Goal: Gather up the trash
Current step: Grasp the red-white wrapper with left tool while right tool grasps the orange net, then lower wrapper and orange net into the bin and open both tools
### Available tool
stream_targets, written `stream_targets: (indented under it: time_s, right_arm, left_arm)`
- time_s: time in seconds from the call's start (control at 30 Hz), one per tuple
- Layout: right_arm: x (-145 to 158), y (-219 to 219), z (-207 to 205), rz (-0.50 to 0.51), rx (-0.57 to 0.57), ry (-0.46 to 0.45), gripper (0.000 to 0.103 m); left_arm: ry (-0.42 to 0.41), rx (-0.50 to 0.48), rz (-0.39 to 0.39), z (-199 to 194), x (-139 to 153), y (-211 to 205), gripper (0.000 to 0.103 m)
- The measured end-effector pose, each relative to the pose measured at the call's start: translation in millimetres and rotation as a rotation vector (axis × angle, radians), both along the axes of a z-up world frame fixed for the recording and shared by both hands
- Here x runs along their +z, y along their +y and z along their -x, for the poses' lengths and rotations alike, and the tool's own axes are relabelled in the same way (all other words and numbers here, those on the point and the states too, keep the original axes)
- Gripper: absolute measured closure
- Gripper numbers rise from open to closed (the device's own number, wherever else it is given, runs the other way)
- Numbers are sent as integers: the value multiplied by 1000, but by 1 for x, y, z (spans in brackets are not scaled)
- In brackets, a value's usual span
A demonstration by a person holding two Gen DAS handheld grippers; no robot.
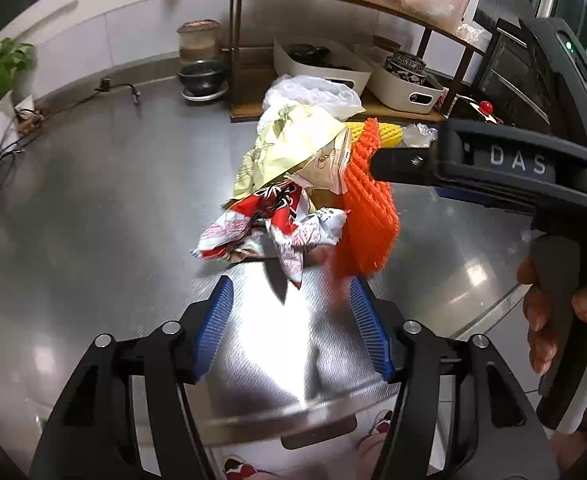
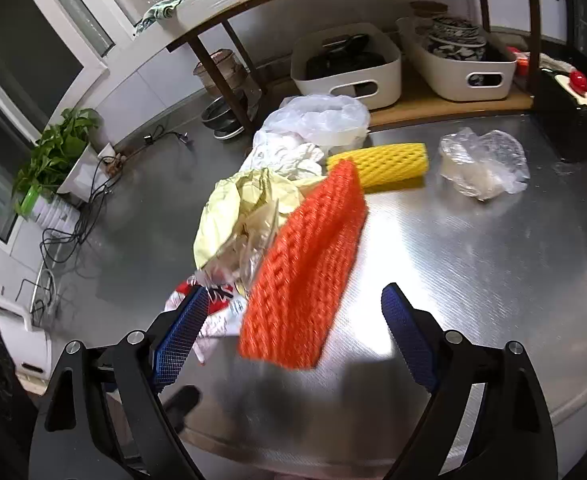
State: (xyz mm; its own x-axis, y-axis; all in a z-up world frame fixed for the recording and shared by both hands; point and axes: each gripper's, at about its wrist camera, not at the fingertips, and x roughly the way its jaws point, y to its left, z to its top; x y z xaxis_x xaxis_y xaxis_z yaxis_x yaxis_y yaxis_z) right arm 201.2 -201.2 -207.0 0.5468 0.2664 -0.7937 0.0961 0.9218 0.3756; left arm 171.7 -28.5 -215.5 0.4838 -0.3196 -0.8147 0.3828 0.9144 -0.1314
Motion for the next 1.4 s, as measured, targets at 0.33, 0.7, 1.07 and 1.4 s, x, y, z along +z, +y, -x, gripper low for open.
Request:
stream_targets:
  time_s: [0.33,0.7,1.07,1.4]
  right_arm:
    - [-25,3,-17,41,26,85,38]
    - [-36,-24,-6,64,4,116,90]
    - [-12,-33,31,81,-9,60,91]
    - [-9,-20,88,51,35,61,91]
  left_arm:
    - [22,-42,17,-35,-19,-10,72]
    - [35,-73,29,-44,-25,-16,95]
    - [16,-60,3,-4,-9,-5,99]
    - [23,-49,2,59,-1,7,99]
